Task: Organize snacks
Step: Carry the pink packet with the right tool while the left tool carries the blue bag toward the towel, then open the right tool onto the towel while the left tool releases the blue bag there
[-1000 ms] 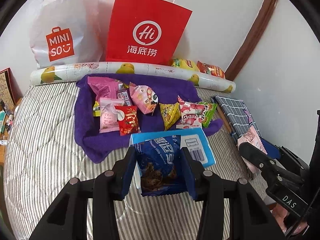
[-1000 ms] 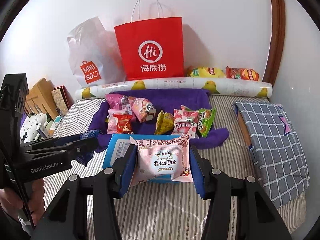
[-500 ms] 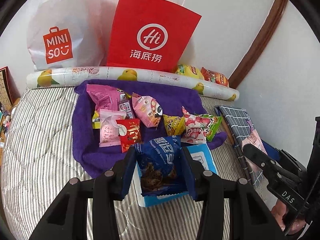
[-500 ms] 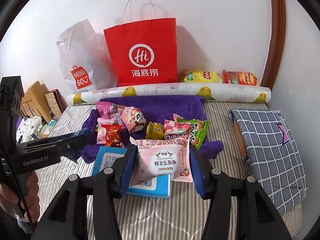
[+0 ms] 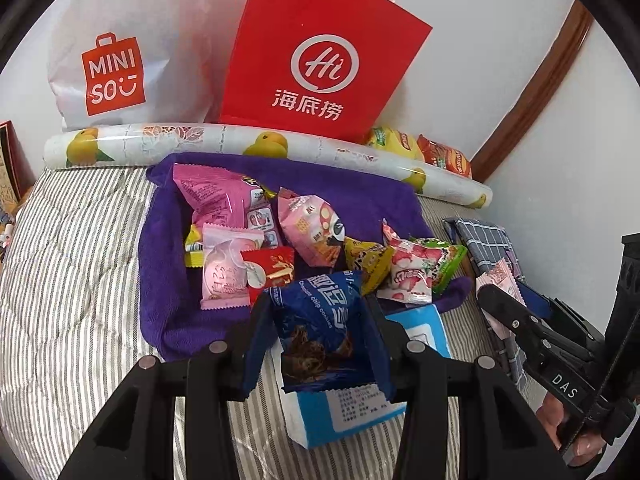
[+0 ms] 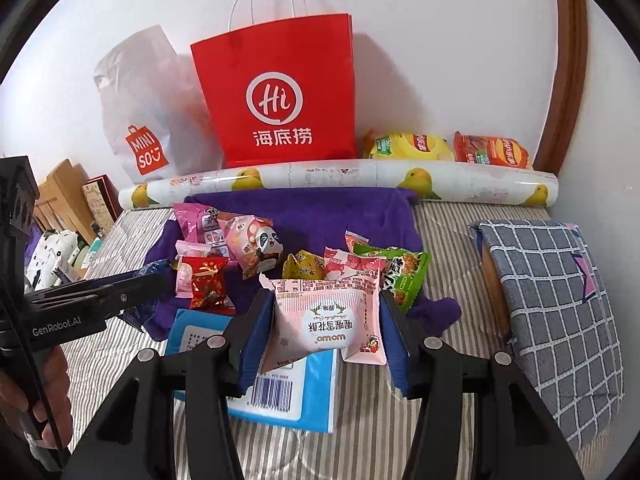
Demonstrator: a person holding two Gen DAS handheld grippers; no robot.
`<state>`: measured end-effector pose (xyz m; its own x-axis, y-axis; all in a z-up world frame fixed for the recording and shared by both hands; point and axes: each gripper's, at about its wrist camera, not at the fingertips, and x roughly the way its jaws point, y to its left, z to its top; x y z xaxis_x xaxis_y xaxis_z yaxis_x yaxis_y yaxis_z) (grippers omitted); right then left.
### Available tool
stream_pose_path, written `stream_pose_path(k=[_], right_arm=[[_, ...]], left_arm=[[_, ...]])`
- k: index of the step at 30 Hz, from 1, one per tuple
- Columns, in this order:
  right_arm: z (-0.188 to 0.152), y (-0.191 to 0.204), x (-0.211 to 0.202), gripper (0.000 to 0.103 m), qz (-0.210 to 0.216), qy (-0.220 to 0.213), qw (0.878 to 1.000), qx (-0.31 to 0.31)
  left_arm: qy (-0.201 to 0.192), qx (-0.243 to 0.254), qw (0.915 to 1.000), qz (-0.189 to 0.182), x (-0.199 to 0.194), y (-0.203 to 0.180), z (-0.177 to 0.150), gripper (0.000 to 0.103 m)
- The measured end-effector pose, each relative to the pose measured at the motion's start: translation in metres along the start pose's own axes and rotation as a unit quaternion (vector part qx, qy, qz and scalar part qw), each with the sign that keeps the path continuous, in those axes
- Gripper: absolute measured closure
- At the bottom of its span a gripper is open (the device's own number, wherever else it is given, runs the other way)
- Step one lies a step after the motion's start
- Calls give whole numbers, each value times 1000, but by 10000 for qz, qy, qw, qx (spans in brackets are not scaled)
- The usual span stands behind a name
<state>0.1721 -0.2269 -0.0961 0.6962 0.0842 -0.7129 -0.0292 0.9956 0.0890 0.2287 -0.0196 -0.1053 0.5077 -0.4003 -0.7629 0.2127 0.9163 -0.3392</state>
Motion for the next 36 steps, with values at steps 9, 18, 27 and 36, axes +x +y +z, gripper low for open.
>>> stream_pose_path(k=[9, 18, 27, 36], right_arm=[[9, -4, 22, 51, -1, 57, 10000, -8], [21, -8, 50, 51, -24, 142, 9999, -77], [33, -6, 73, 50, 14, 202, 9997, -132], [43, -4, 98, 50, 63, 279, 9995, -117]], left_arm=[[68, -112, 9999, 4, 21, 9, 13, 60], [120, -56, 9999, 83, 41, 9, 28, 60], [129, 34, 9998, 145, 58, 7, 42, 60], [159, 30, 9997, 188, 72, 14, 52, 60]])
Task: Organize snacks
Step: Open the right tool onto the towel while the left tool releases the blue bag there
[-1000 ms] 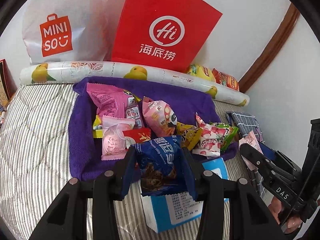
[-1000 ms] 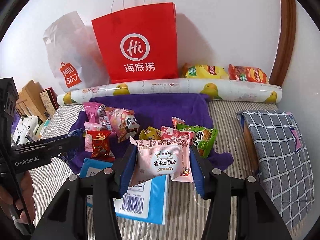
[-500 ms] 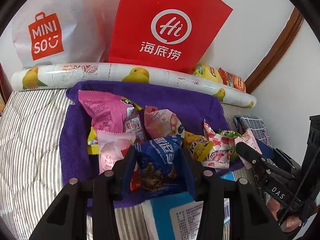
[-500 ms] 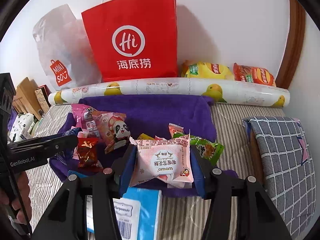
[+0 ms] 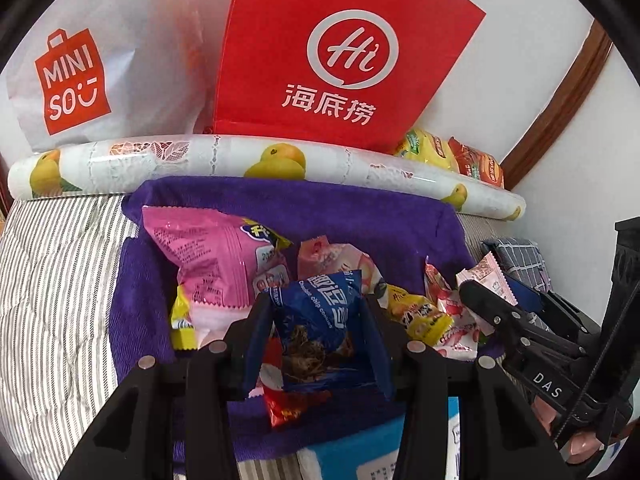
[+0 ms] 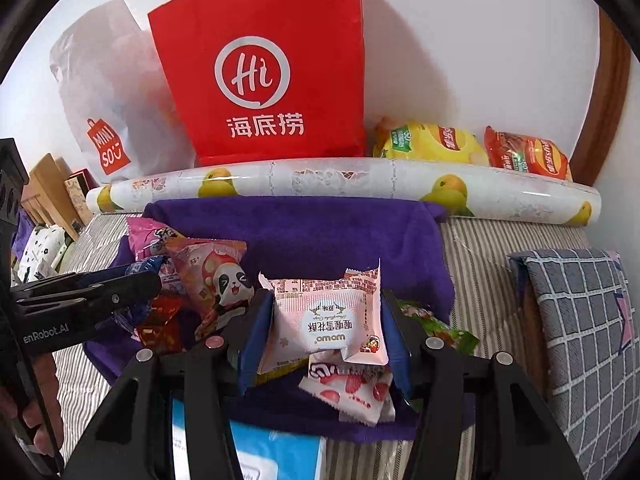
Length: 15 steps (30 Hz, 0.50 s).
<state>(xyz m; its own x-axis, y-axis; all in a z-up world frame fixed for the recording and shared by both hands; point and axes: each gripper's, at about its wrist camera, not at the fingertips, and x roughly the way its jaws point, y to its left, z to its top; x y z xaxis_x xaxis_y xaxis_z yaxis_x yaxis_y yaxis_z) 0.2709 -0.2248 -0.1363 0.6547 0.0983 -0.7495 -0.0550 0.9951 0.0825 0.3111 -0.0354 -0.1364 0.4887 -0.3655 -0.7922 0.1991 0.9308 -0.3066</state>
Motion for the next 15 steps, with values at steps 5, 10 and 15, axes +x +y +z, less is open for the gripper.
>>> stream_pose_path(k=[5, 10, 15], right_arm=[[4, 0, 12, 50, 60, 54, 10000, 25], [5, 0, 24, 49, 64, 169, 9998, 16], [4, -1, 32, 47, 38, 262, 9996, 18]], left_arm=[[17, 3, 10000, -6, 6, 1, 4, 60], [72, -22, 10000, 8, 15, 2, 6, 60], [168, -52, 9998, -3, 25, 3, 6, 60]])
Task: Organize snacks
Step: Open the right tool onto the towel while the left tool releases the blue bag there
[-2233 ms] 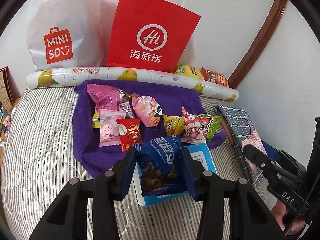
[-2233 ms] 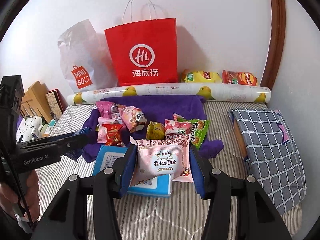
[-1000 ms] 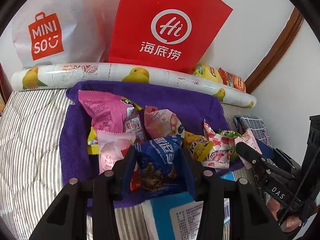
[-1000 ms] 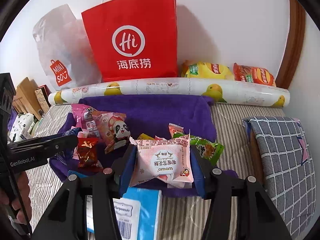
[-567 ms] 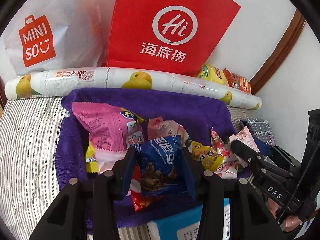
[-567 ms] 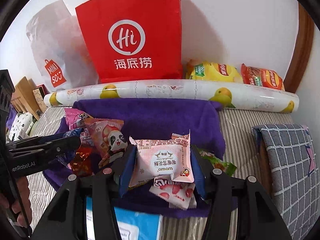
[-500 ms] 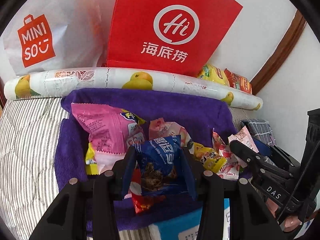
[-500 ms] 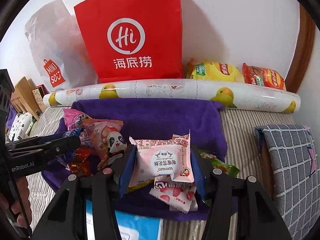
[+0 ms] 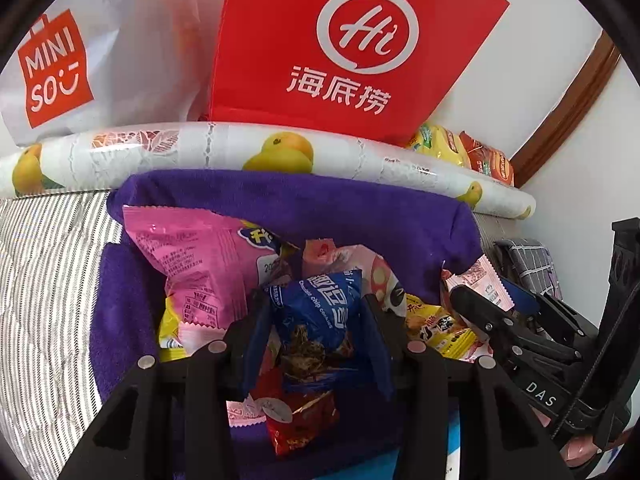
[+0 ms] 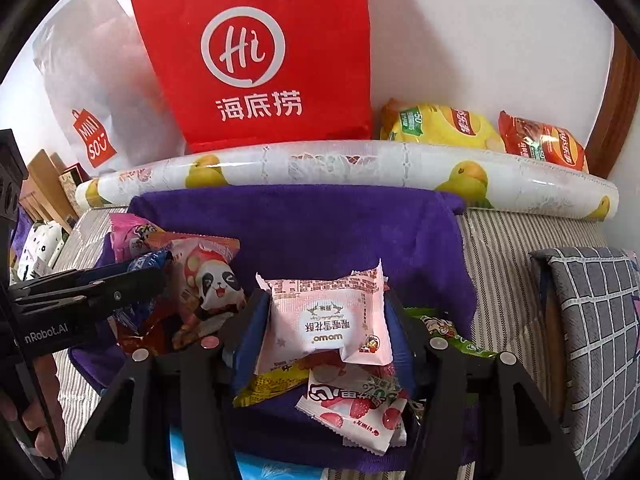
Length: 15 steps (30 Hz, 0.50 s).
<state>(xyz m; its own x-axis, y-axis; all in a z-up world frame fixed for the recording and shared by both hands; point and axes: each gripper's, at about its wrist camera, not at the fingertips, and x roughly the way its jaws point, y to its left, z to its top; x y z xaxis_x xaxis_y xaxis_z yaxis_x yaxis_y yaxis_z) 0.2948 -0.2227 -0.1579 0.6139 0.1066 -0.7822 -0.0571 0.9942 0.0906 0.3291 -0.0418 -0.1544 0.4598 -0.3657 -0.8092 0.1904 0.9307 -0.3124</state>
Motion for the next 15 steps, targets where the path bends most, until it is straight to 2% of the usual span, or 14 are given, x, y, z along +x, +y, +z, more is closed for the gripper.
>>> stream_pose_path(k=[8, 14, 15], right_arm=[[0, 0, 7, 46, 3, 112, 9999, -25], [-1, -2, 8, 37, 11, 176, 9998, 1], [-1, -2, 7, 32, 8, 186, 9998, 10]], left_arm=[[46, -30, 10000, -29, 6, -1, 2, 58], [181, -24, 9998, -19, 7, -2, 3, 56], [228, -29, 9997, -26, 7, -2, 3, 55]])
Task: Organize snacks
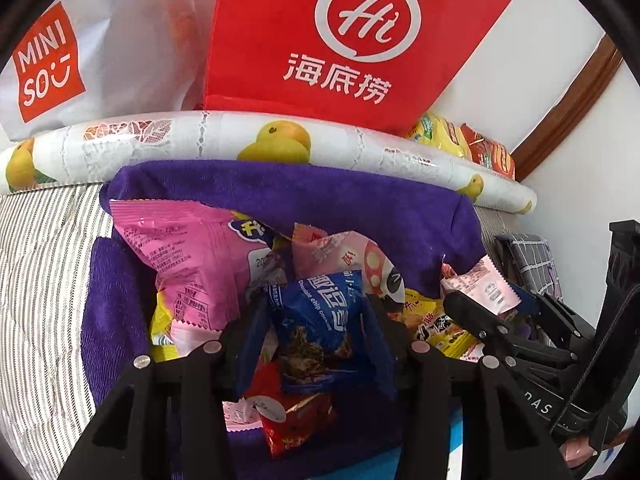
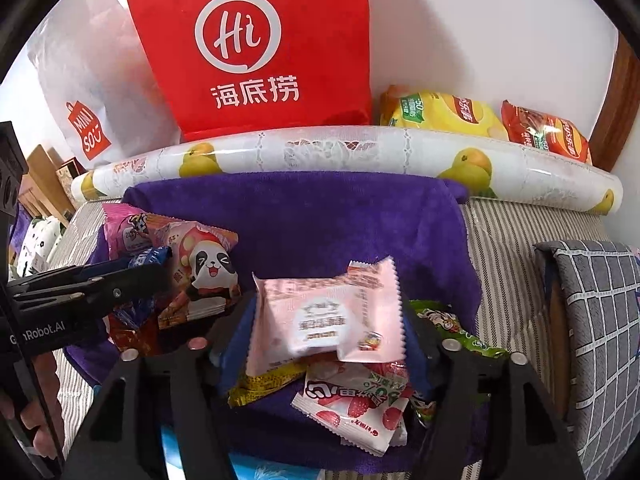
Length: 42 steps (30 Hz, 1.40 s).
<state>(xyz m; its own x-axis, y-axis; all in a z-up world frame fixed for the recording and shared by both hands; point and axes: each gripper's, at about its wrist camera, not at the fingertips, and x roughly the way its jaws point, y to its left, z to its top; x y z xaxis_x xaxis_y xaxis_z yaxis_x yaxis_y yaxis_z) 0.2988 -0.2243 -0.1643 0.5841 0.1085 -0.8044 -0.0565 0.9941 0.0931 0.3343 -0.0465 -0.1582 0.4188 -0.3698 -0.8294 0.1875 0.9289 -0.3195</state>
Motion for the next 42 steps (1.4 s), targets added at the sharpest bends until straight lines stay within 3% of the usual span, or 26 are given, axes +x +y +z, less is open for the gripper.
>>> stream_pose_path(k=[5, 7, 18, 31, 42], right_arm=[[-1, 1, -6, 28, -103, 27, 9999, 21], [-2, 1, -11, 27, -113, 13, 9999, 46], [-12, 6, -69, 25, -177, -248, 9994, 143], [-56, 22, -158, 25, -180, -485, 9982, 318], [-103, 39, -233, 5, -309, -953, 9945, 297]], left_arm=[[-16, -64, 10000, -68, -8, -1, -2, 33], [-26, -32, 10000, -58, -14, -4, -5, 29], [-225, 62, 9995, 209, -59, -15, -30, 27], [-637, 195, 9971, 360, -138, -42, -84, 8], [-1189, 359, 9900, 670, -203, -58, -138, 1]])
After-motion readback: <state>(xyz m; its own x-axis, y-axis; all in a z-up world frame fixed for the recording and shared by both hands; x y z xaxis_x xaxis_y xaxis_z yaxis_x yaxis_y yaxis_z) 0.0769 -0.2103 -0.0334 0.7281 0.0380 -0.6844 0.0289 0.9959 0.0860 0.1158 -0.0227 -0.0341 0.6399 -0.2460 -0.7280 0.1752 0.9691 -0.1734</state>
